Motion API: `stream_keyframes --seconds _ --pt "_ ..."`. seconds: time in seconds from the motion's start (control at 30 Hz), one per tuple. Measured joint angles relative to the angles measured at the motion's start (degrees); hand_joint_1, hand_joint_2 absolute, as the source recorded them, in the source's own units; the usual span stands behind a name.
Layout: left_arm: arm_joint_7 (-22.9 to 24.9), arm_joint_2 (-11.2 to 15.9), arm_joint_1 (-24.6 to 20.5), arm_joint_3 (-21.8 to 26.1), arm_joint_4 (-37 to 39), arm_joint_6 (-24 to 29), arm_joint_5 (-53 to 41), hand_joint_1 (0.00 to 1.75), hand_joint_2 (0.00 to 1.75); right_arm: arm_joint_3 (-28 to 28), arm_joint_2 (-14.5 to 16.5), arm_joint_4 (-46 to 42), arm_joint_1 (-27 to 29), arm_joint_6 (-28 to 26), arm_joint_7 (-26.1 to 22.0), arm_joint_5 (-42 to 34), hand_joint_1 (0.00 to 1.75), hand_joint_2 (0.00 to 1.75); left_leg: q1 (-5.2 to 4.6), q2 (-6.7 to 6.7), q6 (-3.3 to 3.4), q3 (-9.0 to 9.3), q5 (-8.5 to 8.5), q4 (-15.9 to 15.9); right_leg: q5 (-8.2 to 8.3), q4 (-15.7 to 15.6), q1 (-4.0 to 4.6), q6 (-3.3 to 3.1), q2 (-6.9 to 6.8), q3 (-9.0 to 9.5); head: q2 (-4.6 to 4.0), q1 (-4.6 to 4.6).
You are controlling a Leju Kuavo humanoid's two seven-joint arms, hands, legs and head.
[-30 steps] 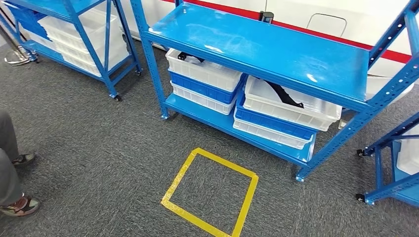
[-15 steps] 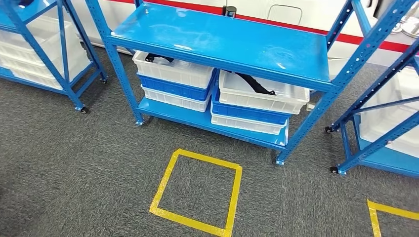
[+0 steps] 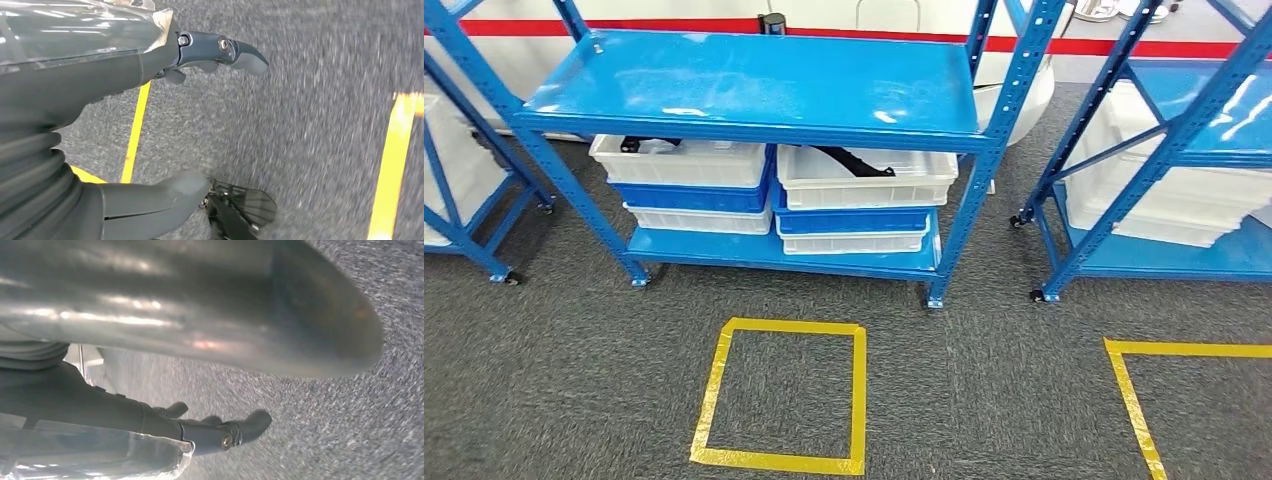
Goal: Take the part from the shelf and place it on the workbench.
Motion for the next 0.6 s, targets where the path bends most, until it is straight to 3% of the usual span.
stream_keyframes --seconds 0.03,0.07,0.13,0.2,0.27,0.33,0.4,0.43,0.5,0.53,0.57,0.6 --pt "0.2 0.0 0.1 0.0 0.0 -0.2 -0.2 0.0 1.75 0.0 0.1 0.0 0.0 0.0 0.0 -0.2 0.0 0.0 -0.03 -0.38 -0.09 -1.68 -0.74 2.8 -0.02 0.0 0.13 -0.06 0.97 0.04 0.0 -0.02" --pt "0.3 0.0 0.1 -0.1 0.0 -0.4 -0.4 0.0 1.75 -0.1 0.2 0.0 0.1 -0.1 0.0 -0.5 0.0 0.0 0.0 -0.5 -0.2 -2.59 -0.21 3.6 -0.04 0.1 0.18 -0.06 1.95 0.1 0.0 -0.03" --pt "0.4 0.2 0.1 -0.3 0.0 -0.8 -0.7 0.0 1.75 -0.2 0.2 0.0 0.3 -0.1 0.0 -0.9 0.0 0.0 0.34 -0.88 -0.52 -1.46 3.78 -0.5 -0.22 0.4 0.0 0.22 3.9 0.24 0.0 -0.04" --pt "0.4 0.2 0.1 -0.5 0.1 -1.0 -1.0 0.0 1.75 -0.2 0.3 0.0 0.3 -0.1 0.0 -1.1 0.0 0.0 0.96 -3.12 -0.75 1.03 7.06 -6.9 -0.69 1.2 0.06 0.99 5.7 -0.07 0.0 -0.31" --pt "0.4 0.1 0.0 -0.7 0.1 -1.0 -1.1 0.0 1.75 -0.2 0.2 0.0 0.3 -0.2 -0.1 -1.4 0.0 0.0 0.93 -4.47 -0.12 1.99 7.6 -9.5 -0.94 1.7 0.46 1.9 7.0 -0.83 0.0 -0.27" --pt "0.4 0.1 -0.2 -0.9 0.1 -1.0 -1.2 0.0 1.75 -0.3 0.2 0.0 0.7 -0.8 -0.2 -1.0 0.0 0.0 0.3 -3.43 1.24 2.07 7.76 -9.7 -0.84 1.6 0.52 2.69 7.7 -1.39 0.0 0.02" --pt "0.4 0.1 -0.3 -1.0 0.1 -1.0 -1.2 0.0 1.75 -0.2 0.2 0.0 0.9 -1.8 -0.2 -0.3 0.0 0.0 0.0 -2.4 2.43 2.25 8.0 -10.0 -1.71 3.3 0.36 3.02 5.7 -2.31 0.0 0.22" --pt "0.4 0.1 -0.3 -1.1 0.1 -0.9 -1.2 0.0 1.31 -0.2 0.2 0.0 0.9 -2.3 -0.2 0.0 0.0 0.0 -0.02 -1.78 2.85 2.32 8.08 -10.2 -2.96 6.0 0.32 2.95 4.01 -3.57 0.0 0.4" --pt "0.4 0.2 -0.2 -1.2 0.1 -1.0 -1.2 0.0 1.31 -0.2 0.3 0.0 0.6 -2.7 -0.1 0.3 0.0 0.0 -0.16 -0.64 3.2 2.31 8.02 -10.2 -6.18 13.7 0.34 2.78 1.52 -7.47 0.0 0.67" --pt "0.5 0.2 -0.2 -1.3 0.1 -1.1 -1.1 0.0 1.31 -0.2 0.3 0.0 0.6 -2.7 -0.1 0.3 0.0 0.44 -0.21 -0.14 3.21 2.29 7.99 -10.2 -7.27 16.9 0.33 2.9 1.16 -9.08 0.0 0.68" --pt "0.5 0.2 -0.2 -1.3 0.1 -1.4 -1.0 0.0 1.75 -0.2 0.3 0.0 0.6 -2.7 0.1 0.4 0.0 0.87 -0.22 0.2 3.18 2.3 7.96 -10.2 -7.49 18.2 0.32 3.17 1.04 -9.64 0.0 0.69" --pt "0.5 0.2 -0.2 -1.3 0.1 -1.5 -1.0 0.0 1.75 -0.2 0.3 0.0 0.6 -2.6 0.1 0.4 0.0 1.16 -0.23 0.36 3.17 2.31 7.94 -10.2 -7.52 18.7 0.3 3.32 1.0 -9.85 0.0 0.68"
